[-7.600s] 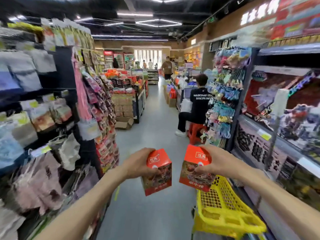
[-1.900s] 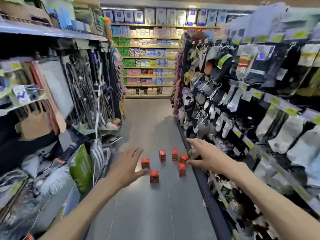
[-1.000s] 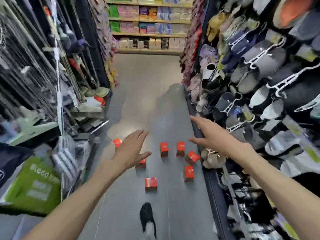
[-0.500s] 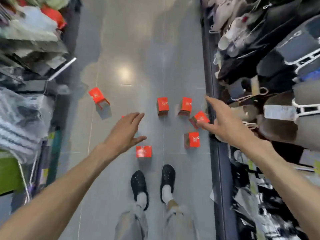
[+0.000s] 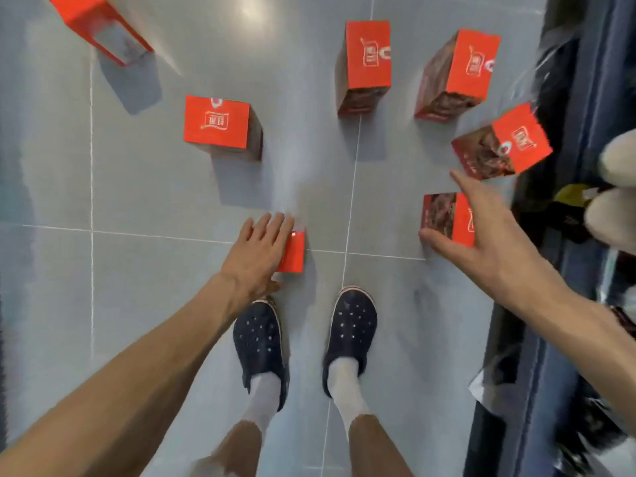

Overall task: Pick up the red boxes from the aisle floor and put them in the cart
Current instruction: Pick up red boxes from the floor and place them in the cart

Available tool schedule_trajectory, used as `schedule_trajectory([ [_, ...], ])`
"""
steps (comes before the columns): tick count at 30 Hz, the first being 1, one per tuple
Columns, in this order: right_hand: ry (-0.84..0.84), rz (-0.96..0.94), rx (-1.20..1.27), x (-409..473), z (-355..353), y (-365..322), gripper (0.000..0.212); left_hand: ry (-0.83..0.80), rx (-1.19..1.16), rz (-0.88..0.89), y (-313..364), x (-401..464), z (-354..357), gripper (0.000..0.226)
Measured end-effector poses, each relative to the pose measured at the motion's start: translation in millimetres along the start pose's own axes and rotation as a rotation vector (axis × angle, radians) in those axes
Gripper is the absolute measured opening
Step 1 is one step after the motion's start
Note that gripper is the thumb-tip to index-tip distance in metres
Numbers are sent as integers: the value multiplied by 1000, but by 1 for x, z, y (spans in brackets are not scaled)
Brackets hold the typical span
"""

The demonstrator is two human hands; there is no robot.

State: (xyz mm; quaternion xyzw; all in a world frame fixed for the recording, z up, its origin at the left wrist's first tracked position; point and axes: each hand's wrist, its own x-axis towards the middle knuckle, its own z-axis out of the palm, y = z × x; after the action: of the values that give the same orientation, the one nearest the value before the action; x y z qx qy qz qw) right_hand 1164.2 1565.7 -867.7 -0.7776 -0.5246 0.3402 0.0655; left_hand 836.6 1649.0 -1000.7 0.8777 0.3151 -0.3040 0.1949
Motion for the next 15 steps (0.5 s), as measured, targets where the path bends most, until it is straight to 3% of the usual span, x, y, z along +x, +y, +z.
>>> schedule_trajectory([
  [5, -13, 47, 26, -1, 31, 29, 79, 127, 35, 5, -7, 16, 24, 82],
  [12, 93, 296, 102, -4, 10, 52, 66, 194, -98, 38, -4, -10, -35, 85],
  [15, 139, 494, 173, 20, 24, 81, 88, 207, -133, 55, -5, -9, -53, 88],
])
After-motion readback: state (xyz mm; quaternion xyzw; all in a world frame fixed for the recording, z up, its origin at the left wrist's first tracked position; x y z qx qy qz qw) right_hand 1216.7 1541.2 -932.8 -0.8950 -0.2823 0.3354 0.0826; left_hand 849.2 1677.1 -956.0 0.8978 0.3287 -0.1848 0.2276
